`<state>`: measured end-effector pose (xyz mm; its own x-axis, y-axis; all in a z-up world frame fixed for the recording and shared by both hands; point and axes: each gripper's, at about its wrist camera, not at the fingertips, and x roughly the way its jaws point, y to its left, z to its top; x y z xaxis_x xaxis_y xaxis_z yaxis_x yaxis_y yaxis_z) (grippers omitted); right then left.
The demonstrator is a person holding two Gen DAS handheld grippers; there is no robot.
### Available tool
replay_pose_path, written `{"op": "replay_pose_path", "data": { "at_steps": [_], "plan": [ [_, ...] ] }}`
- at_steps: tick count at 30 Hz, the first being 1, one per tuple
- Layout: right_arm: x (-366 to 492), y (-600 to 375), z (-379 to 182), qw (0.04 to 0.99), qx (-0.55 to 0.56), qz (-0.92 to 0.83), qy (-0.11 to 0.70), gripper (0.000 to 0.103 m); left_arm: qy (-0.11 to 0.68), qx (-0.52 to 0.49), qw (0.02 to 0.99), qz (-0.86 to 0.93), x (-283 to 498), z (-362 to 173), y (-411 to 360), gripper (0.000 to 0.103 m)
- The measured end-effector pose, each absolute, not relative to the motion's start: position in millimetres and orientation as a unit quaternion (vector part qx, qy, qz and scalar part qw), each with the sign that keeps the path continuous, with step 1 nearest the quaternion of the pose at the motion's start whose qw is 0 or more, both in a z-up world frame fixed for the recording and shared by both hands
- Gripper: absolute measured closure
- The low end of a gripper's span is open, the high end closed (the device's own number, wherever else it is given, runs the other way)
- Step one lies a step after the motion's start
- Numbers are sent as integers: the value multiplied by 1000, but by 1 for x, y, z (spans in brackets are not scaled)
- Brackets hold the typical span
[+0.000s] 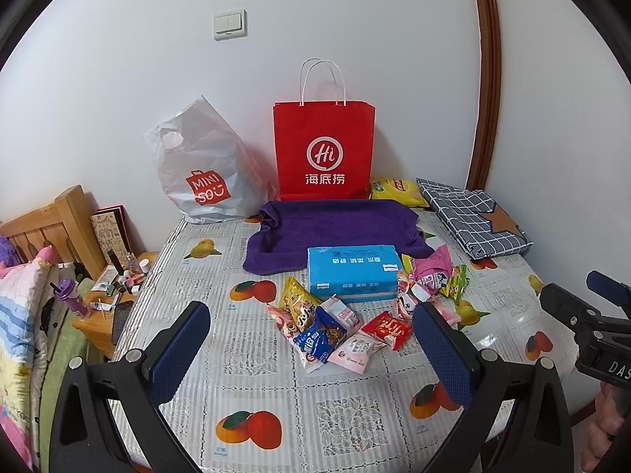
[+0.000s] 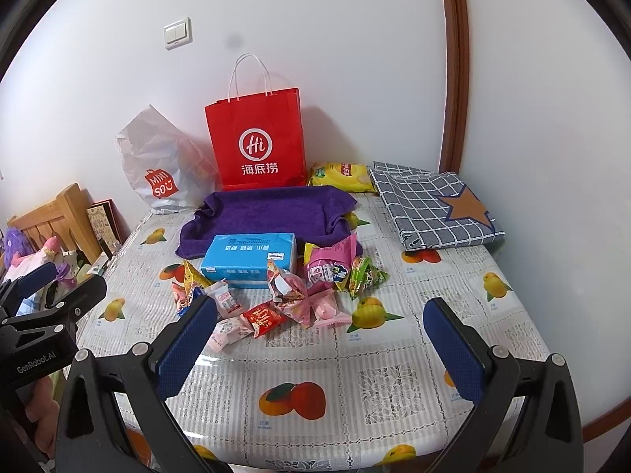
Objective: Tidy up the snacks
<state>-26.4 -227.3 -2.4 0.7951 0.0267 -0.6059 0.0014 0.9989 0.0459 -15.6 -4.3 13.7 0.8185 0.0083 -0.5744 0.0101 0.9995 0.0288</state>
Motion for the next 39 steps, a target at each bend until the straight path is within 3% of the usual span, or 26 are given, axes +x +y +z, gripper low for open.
{"op": "replay_pose_path", "data": {
  "at_steps": [39],
  "plan": [
    [-30, -225, -3, 947, 27, 12, 319, 0, 299, 13, 954, -1, -17, 14, -6, 0]
  ]
}}
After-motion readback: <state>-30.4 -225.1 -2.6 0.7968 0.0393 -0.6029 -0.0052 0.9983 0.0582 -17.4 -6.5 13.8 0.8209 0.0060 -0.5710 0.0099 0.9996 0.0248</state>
